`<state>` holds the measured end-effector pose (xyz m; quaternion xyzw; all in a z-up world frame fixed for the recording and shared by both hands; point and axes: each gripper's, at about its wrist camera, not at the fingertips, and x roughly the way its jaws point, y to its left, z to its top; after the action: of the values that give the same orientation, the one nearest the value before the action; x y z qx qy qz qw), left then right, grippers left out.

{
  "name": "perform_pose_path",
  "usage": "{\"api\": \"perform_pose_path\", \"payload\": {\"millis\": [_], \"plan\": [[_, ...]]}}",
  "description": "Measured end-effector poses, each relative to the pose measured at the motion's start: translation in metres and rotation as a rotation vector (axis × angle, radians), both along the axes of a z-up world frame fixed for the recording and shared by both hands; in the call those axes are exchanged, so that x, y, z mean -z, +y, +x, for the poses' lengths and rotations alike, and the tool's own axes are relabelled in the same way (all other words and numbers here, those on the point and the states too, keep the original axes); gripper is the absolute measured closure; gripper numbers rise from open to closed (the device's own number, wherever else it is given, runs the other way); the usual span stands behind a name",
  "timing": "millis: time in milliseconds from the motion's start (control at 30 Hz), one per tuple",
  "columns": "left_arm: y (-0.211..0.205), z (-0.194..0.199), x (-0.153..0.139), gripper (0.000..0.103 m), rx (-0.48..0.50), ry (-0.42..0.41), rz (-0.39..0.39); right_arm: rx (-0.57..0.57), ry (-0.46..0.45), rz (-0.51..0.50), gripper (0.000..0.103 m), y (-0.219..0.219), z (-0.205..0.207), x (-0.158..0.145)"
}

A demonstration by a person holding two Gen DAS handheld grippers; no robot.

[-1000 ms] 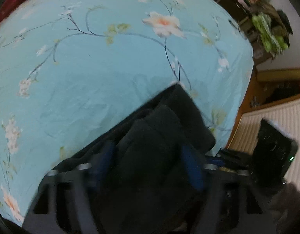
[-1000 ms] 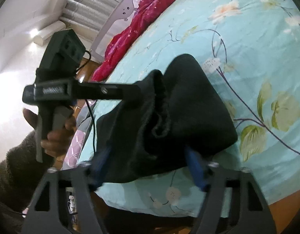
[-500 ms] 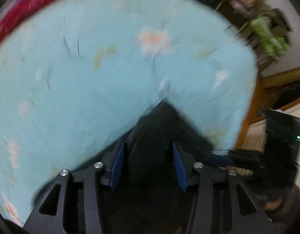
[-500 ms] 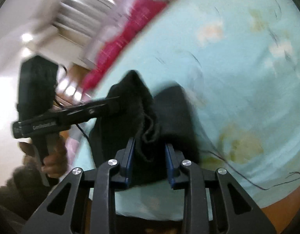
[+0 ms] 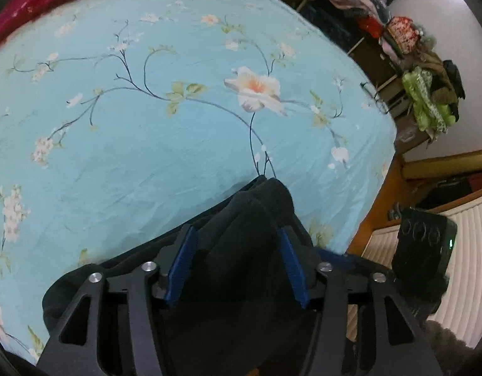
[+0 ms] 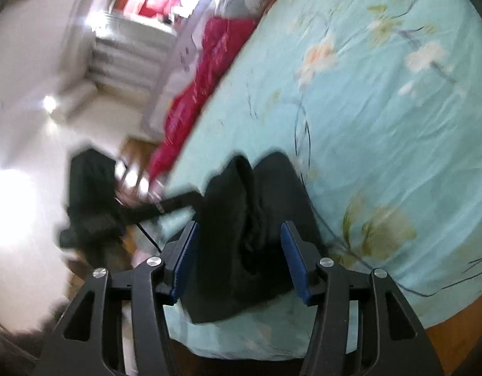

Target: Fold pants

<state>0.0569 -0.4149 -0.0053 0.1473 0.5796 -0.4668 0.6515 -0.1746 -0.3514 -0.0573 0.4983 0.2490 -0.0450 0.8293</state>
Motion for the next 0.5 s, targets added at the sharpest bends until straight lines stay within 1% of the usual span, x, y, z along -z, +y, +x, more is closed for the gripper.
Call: {"api": "perform_pose_path", "payload": {"millis": [67, 133, 167, 267, 300, 367, 400, 467, 500], "plan": [[-0.007, -0.002, 0.007, 0.047, 0.003, -0.001, 0.025, -0.027, 0.015, -0.037, 0.046, 0.012, 0.008, 0.0], [-0.01, -0.005, 0.009, 0.048, 0.01, -0.01, 0.017, -0.035, -0.028, -0.067, 0.048, 0.015, 0.003, -0.01], [-0.009, -0.005, 0.009, 0.047, 0.012, -0.008, 0.009, -0.043, -0.044, -0.1, 0.049, 0.018, 0.002, -0.016], [-0.007, -0.003, 0.011, 0.046, -0.003, 0.005, 0.01, -0.104, -0.012, -0.157, 0.049, 0.029, 0.007, -0.025], [-0.006, -0.002, 0.012, 0.045, -0.007, 0.015, 0.01, -0.108, -0.005, -0.21, 0.048, 0.034, 0.006, -0.031], [-0.007, 0.001, 0.014, 0.044, -0.02, 0.034, 0.018, -0.077, 0.002, -0.275, 0.048, 0.032, 0.002, -0.037], [-0.007, 0.001, 0.014, 0.043, -0.029, 0.046, 0.018, -0.052, 0.002, -0.281, 0.048, 0.027, 0.003, -0.036], [-0.006, 0.001, 0.014, 0.043, -0.028, 0.044, 0.019, -0.028, 0.009, -0.257, 0.044, 0.014, 0.009, -0.026], [-0.006, 0.001, 0.014, 0.043, -0.025, 0.041, 0.022, -0.06, 0.011, -0.186, 0.044, 0.009, 0.017, -0.014]]}}
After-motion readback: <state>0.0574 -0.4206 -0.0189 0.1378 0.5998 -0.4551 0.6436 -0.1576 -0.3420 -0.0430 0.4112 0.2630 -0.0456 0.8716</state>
